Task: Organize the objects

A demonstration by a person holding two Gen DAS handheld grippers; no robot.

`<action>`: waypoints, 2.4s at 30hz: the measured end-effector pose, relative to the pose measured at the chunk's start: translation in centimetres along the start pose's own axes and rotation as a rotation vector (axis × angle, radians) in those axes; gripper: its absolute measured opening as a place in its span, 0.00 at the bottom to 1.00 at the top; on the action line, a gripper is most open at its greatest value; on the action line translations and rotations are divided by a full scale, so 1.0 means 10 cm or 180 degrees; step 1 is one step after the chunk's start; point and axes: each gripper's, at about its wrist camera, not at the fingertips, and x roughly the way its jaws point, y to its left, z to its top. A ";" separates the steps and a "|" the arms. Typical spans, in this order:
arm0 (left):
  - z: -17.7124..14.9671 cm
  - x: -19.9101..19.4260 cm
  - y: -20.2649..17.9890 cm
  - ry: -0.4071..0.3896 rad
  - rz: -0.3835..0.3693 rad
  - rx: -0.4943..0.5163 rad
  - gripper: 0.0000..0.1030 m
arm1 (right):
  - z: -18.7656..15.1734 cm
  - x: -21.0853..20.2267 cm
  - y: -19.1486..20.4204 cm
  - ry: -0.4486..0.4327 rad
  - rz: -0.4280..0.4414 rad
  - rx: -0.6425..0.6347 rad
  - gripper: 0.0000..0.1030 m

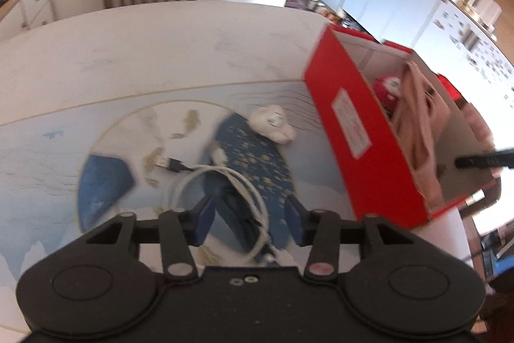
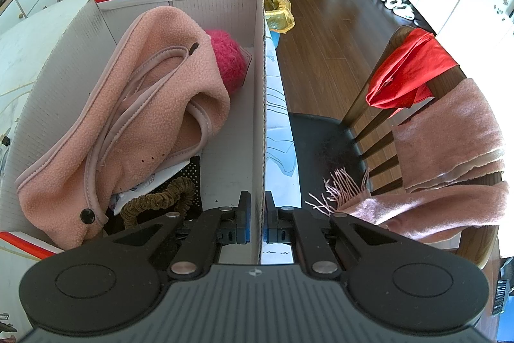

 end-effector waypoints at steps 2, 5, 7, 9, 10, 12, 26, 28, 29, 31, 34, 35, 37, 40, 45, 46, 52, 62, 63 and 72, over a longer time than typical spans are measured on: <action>-0.05 0.03 -0.10 0.0061 -0.0113 0.0053 0.38 | 0.00 0.00 0.00 0.0001 0.0002 0.0002 0.06; -0.15 0.10 -0.28 0.0140 -0.0196 0.0189 0.36 | 0.00 0.00 0.00 0.0001 0.0003 -0.0003 0.06; -0.22 0.17 -0.38 0.0189 -0.0227 0.0264 0.35 | 0.00 0.00 0.00 0.0002 0.0001 -0.0006 0.06; -0.28 0.24 -0.47 0.0209 -0.0182 0.0346 0.35 | 0.01 0.00 0.00 0.0003 -0.0003 -0.0012 0.06; -0.30 0.28 -0.50 0.0218 -0.0179 0.0367 0.35 | 0.01 0.00 0.01 0.0003 -0.0003 -0.0013 0.06; -0.32 0.32 -0.54 0.0228 -0.0180 0.0381 0.35 | 0.01 0.00 0.01 0.0005 -0.0007 -0.0016 0.06; -0.32 0.46 -0.50 0.0119 0.0334 0.0366 0.35 | 0.02 0.00 0.01 0.0001 0.0020 -0.0022 0.06; -0.32 0.44 -0.48 0.0093 0.0393 0.0356 0.35 | 0.02 0.00 0.01 0.0001 0.0021 -0.0023 0.07; -0.32 0.42 -0.47 0.0075 0.0417 0.0337 0.35 | 0.02 0.00 0.01 0.0001 0.0023 -0.0026 0.07; -0.32 0.41 -0.43 0.0053 0.0440 0.0309 0.35 | 0.02 0.00 0.01 0.0001 0.0023 -0.0028 0.07; -0.34 0.39 -0.37 0.0032 0.0533 0.0246 0.35 | 0.02 0.00 0.01 0.0004 0.0025 -0.0027 0.07; -0.34 0.38 -0.35 0.0017 0.0573 0.0233 0.35 | 0.02 0.00 0.01 0.0003 0.0026 -0.0028 0.07; -0.35 0.38 -0.30 -0.0009 0.0647 0.0230 0.35 | 0.02 0.00 0.01 0.0002 0.0026 -0.0029 0.07; -0.38 0.39 -0.25 -0.0039 0.0848 0.0237 0.35 | 0.02 0.00 0.01 0.0003 0.0027 -0.0032 0.07; -0.40 0.33 -0.14 -0.0081 0.0848 0.0158 0.35 | 0.02 0.00 0.00 0.0001 0.0029 -0.0033 0.07; -0.37 0.29 -0.09 -0.0113 0.0789 0.0076 0.35 | 0.01 0.00 0.00 0.0001 0.0029 -0.0033 0.06; -0.19 0.27 0.17 -0.0061 0.0717 -0.0119 0.32 | 0.01 0.00 0.02 0.0009 0.0036 -0.0055 0.07; -0.17 0.50 0.20 0.0170 0.0686 -0.0005 0.27 | 0.00 0.01 0.03 0.0019 0.0040 -0.0063 0.07; -0.16 0.52 0.19 0.0185 0.0686 0.0007 0.27 | 0.00 0.01 0.03 0.0020 0.0039 -0.0061 0.07; -0.11 0.55 0.18 0.0250 0.0552 -0.0031 0.27 | 0.01 0.01 0.03 0.0027 0.0043 -0.0054 0.07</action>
